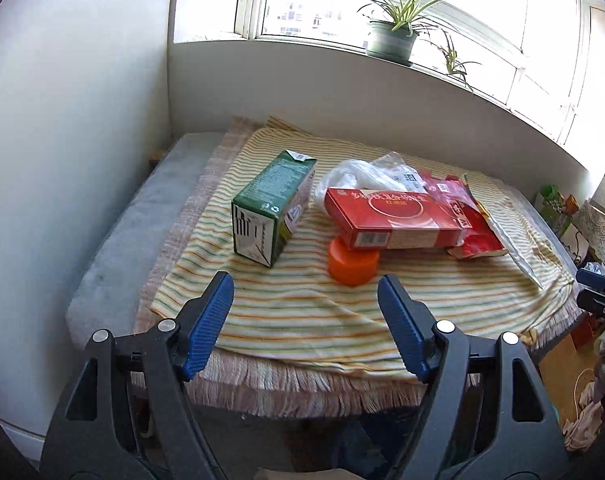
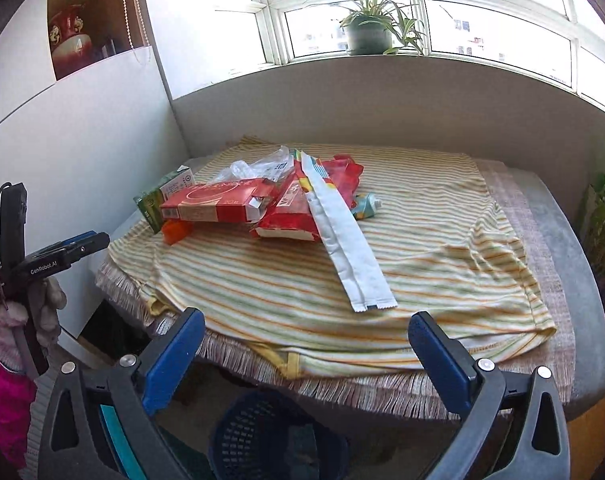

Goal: Collect trash
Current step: 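Grasp the green milk carton with the left gripper while the right gripper grasps the white strip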

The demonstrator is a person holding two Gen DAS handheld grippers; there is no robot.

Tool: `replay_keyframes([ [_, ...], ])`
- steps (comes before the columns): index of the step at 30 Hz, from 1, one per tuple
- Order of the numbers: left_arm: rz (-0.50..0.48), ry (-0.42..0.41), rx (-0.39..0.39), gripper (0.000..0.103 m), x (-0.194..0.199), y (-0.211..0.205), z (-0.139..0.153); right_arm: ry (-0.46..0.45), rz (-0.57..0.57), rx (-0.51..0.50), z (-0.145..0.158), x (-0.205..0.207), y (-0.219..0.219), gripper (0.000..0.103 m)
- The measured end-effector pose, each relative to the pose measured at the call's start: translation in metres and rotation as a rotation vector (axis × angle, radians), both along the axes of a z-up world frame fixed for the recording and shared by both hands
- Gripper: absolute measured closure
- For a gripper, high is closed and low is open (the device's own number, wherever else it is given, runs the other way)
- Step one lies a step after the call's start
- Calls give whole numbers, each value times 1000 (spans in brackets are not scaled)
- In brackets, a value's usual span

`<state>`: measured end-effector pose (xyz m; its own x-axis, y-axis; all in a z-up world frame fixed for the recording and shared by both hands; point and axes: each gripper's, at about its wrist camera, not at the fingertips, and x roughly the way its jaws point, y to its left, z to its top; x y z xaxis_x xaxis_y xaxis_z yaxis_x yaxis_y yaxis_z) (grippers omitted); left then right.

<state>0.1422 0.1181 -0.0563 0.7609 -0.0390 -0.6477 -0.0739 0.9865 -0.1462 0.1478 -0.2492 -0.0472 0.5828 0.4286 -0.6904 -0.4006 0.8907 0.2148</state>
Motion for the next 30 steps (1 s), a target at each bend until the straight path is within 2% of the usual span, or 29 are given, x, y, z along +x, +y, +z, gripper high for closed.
replay_keyframes([
  [8, 17, 42, 15, 26, 39, 19, -14, 43, 5, 10, -5, 45, 7, 0],
  [14, 1, 42, 2, 26, 58, 22, -18, 70, 11, -38, -16, 79, 17, 0],
  [22, 4, 45, 45, 26, 87, 20, -20, 147, -12, 32, -29, 119, 21, 1],
  [28, -3, 60, 30, 26, 102, 20, -26, 204, -13, 26, -46, 137, 30, 9],
  [30, 6, 65, 25, 26, 105, 21, -29, 216, -16, 22, -51, 140, 32, 15],
])
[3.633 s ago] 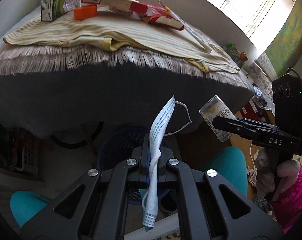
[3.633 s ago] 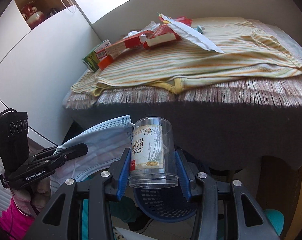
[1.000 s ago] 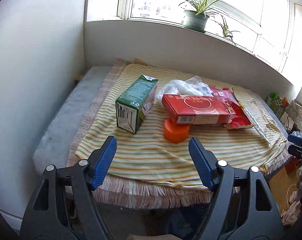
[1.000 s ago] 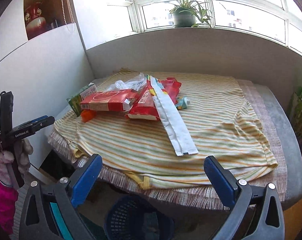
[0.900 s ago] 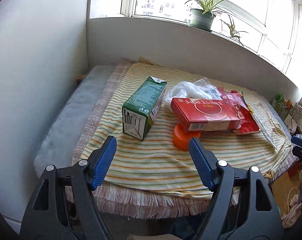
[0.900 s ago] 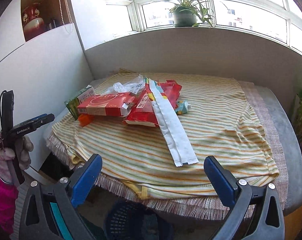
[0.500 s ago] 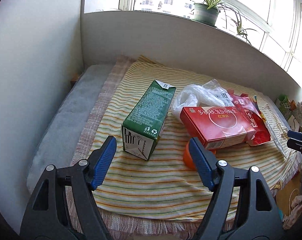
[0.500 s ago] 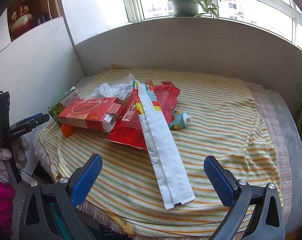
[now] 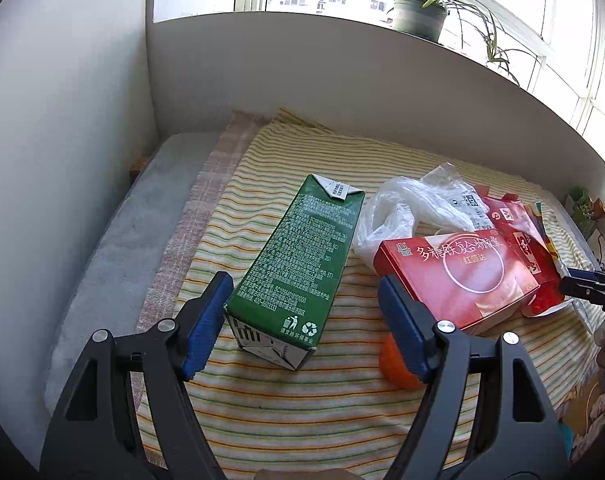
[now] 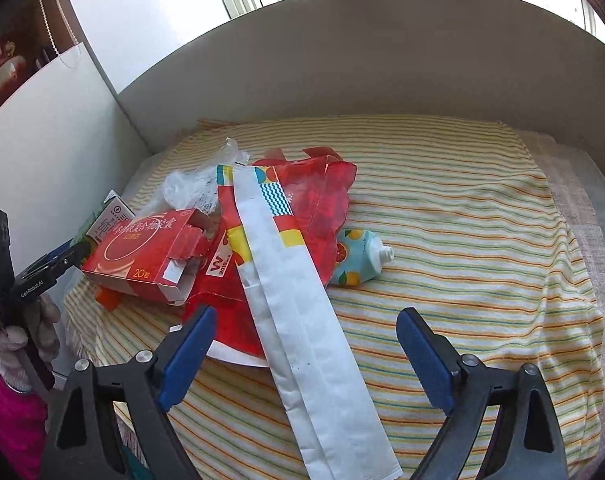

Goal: Collect trash
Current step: 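Grasp the green milk carton with the left gripper while the right gripper grasps the white strip, then carry the carton and strip down over the blue wastebasket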

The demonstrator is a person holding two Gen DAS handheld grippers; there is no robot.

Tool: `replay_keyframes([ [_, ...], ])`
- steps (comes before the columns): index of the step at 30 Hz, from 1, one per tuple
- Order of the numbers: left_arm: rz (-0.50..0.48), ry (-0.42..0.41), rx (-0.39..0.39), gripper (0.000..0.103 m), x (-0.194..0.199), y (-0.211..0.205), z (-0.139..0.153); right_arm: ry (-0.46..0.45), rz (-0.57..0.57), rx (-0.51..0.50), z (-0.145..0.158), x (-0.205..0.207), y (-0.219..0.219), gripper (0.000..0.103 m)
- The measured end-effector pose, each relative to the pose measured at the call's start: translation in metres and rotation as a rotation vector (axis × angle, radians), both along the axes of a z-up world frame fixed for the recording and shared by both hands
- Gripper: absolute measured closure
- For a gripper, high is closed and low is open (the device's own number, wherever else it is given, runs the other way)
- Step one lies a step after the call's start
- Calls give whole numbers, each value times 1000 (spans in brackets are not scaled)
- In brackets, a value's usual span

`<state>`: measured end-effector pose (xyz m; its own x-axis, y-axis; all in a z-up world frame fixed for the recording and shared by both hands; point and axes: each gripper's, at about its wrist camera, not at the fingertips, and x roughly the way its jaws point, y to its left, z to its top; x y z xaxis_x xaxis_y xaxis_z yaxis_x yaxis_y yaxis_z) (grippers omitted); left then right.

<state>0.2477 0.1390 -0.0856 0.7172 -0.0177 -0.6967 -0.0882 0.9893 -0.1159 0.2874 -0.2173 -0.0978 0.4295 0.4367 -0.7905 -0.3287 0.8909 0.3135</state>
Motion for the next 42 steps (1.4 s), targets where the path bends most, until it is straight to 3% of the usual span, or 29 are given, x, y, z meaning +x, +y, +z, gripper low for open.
replay_keyframes([
  [7, 23, 1, -61, 27, 4, 9, -7, 23, -13, 17, -6, 3, -3, 25],
  [9, 21, 13, -60, 44, 5, 8, -10, 28, -13, 24, -6, 3, -4, 30],
  [11, 17, 22, -54, 53, 6, 7, -12, 32, -11, 26, -5, 2, -5, 33],
  [14, 18, 23, -65, 61, 5, 8, -13, 35, 0, 25, -5, 1, -3, 43],
  [25, 41, -5, -77, 62, -7, 14, -4, 43, -7, 61, -3, -9, -6, 70],
  [26, 43, -9, -78, 62, -9, 15, -3, 44, -9, 66, -3, -9, -7, 78],
  [30, 52, -23, -69, 62, -17, 16, 4, 35, -25, 83, 2, -13, -13, 87],
  [42, 34, -76, -80, 62, -62, 7, 29, -10, -57, 155, 26, -38, -31, 93],
])
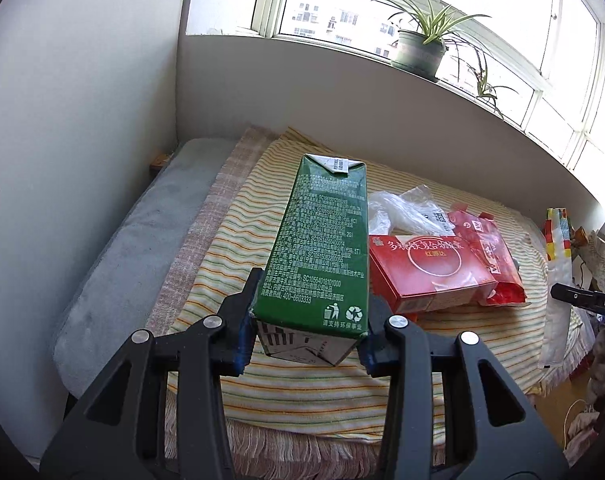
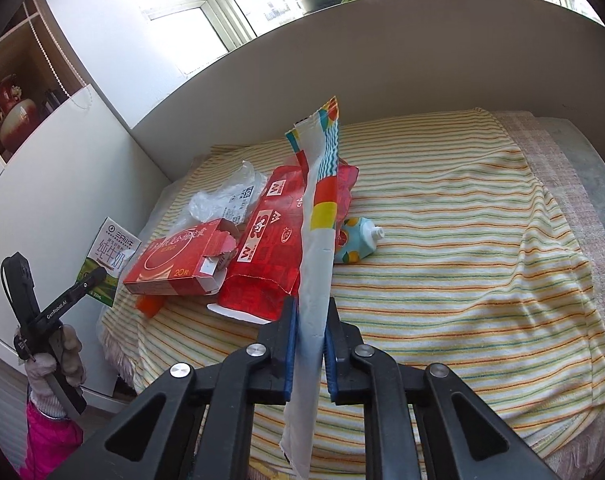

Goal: Collect trash
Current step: 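Carry the carton and strip down over the blue wastebasket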

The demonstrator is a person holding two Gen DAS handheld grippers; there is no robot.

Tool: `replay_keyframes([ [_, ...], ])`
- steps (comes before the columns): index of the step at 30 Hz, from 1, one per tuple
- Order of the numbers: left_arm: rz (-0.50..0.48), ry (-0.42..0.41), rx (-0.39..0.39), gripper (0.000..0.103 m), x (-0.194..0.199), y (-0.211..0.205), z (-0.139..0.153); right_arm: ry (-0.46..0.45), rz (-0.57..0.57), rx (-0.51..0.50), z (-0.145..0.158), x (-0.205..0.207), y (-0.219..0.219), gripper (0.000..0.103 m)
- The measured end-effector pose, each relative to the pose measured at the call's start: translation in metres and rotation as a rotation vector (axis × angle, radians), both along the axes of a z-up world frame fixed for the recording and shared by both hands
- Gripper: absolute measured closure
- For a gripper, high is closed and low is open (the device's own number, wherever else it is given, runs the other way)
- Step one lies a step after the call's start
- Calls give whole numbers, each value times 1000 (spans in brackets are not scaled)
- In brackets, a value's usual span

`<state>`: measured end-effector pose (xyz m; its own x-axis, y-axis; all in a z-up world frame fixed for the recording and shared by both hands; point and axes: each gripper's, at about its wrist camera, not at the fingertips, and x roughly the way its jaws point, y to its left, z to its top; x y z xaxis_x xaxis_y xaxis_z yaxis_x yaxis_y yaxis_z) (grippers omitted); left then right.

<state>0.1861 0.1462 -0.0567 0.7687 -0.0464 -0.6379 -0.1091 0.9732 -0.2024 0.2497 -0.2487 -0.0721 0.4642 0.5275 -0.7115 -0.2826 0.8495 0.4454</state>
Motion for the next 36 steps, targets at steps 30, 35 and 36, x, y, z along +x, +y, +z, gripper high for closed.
replay_keyframes([
  [30, -227, -52, -42, 62, -128, -98, 10, -58, 78, 138, 32, -115, -18, 98],
  [35, -260, -10, -43, 62, -140, -115, -9, -27, 111, 148, 19, -139, -12, 98],
  [36, -266, 2, -46, 62, -142, -118, -13, -21, 116, 147, 16, -143, -11, 98],
])
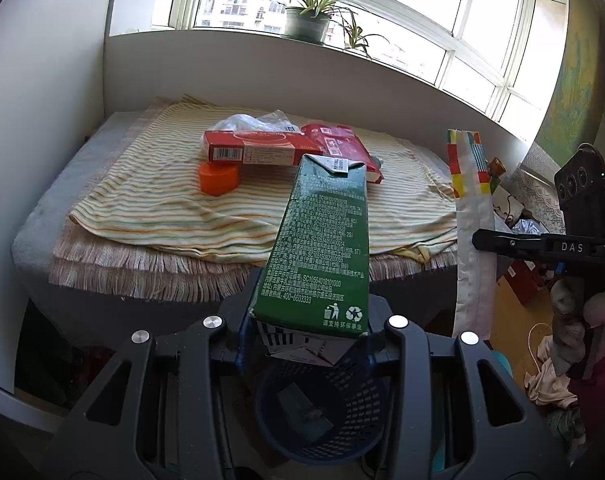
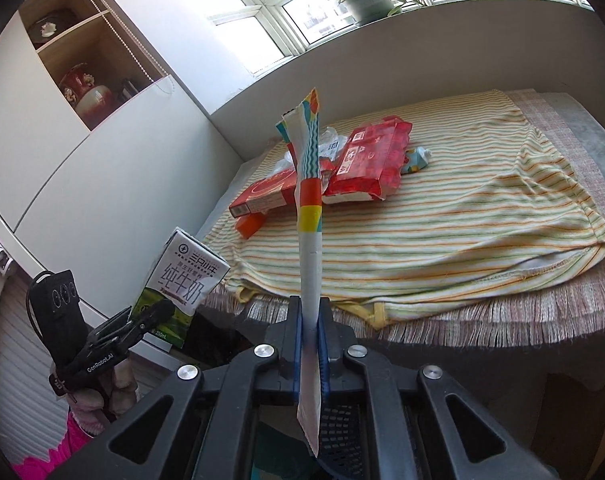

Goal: Collect trash
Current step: 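Carry the carton and strip down over the blue wastebasket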

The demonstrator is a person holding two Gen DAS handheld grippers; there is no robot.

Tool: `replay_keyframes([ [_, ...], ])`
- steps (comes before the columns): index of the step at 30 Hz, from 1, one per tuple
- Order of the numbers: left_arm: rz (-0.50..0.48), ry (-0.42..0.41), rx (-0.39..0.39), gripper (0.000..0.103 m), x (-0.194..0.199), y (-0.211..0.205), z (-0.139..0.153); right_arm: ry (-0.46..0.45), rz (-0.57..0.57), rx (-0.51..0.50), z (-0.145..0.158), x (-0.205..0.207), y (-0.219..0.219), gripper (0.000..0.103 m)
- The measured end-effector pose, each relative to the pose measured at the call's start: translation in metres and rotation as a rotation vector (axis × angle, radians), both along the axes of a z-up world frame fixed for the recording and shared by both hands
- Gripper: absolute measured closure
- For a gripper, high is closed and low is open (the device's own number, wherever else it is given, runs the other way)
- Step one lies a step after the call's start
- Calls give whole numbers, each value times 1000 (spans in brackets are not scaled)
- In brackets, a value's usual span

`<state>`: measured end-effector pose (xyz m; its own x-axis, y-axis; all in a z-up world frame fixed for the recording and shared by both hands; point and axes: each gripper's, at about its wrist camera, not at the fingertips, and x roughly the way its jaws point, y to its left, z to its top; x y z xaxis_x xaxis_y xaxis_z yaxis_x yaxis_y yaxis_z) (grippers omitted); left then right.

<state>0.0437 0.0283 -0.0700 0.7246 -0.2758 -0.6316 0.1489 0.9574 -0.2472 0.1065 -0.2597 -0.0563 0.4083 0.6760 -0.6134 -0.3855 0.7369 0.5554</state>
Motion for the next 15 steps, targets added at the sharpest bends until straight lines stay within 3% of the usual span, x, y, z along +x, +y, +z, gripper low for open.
replay_keyframes([
  [15, -110, 160, 2, 62, -26, -53, -70, 123, 39, -26, -67, -50, 3, 98],
])
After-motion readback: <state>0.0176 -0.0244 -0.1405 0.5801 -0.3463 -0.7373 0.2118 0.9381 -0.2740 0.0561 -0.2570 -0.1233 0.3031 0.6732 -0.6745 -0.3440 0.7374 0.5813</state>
